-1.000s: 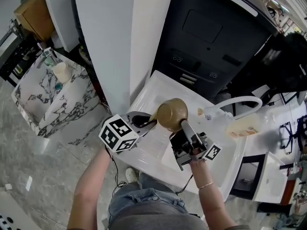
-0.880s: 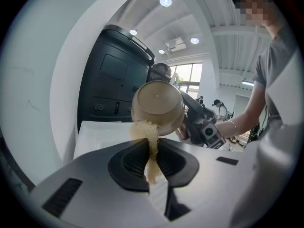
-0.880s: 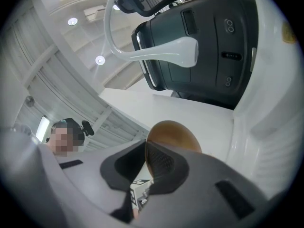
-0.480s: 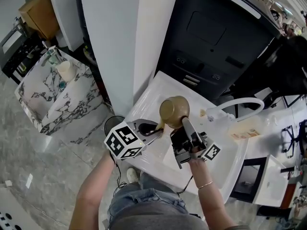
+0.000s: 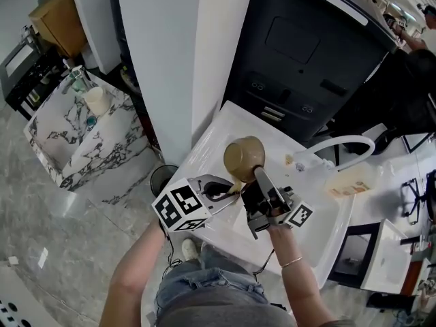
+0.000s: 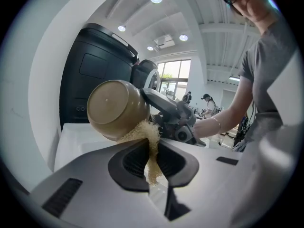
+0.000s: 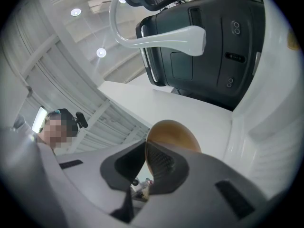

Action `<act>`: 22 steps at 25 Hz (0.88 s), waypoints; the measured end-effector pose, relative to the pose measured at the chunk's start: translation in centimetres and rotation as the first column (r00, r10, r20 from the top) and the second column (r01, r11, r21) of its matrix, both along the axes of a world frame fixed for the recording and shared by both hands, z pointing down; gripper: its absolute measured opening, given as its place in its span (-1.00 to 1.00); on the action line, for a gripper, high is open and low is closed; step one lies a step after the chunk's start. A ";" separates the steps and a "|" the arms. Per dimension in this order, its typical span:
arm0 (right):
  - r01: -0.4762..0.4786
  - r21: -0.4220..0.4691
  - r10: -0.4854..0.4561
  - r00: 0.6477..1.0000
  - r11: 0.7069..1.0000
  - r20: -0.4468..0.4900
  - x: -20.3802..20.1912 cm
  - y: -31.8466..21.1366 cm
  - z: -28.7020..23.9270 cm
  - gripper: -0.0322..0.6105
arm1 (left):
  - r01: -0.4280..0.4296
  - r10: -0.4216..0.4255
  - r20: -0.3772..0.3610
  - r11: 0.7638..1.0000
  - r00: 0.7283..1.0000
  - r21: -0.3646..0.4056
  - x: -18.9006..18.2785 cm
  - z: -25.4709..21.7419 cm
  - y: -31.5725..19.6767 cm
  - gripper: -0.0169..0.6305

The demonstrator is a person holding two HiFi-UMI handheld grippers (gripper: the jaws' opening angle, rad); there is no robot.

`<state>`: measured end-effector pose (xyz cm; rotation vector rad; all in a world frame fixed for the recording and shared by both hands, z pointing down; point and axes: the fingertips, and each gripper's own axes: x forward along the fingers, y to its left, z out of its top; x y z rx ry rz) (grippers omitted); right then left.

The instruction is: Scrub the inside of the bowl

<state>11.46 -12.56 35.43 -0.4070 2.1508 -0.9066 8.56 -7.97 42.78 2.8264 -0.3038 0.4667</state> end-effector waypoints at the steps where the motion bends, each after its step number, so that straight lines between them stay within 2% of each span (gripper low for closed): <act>1: 0.002 0.001 -0.002 1.000 1.000 -0.004 -0.1 0.1 0.0 -0.83 | -0.008 0.008 0.004 1.000 1.000 0.005 0.0 -0.1 0.2 -0.81; 11: 0.007 0.001 -0.007 1.000 1.000 -0.027 -0.3 0.8 0.2 -0.83 | -0.118 0.115 0.060 0.991 0.992 0.059 -0.5 -1.5 2.7 -0.81; 15: -0.018 -0.020 0.017 0.999 1.000 -0.031 0.2 0.7 0.7 -0.83 | -0.141 0.139 0.030 0.987 0.990 0.075 -1.5 -3.3 3.7 -0.81; 18: -0.036 -0.036 0.035 0.999 0.999 -0.028 0.7 0.5 1.0 -0.83 | -0.125 0.122 0.028 0.986 0.992 0.108 -2.8 -4.2 3.6 -0.81; 22: -0.035 -0.040 0.033 0.998 0.999 -0.049 0.7 0.7 1.4 -0.83 | -0.022 0.017 0.043 0.992 0.999 0.121 -5.5 -4.3 1.6 -0.81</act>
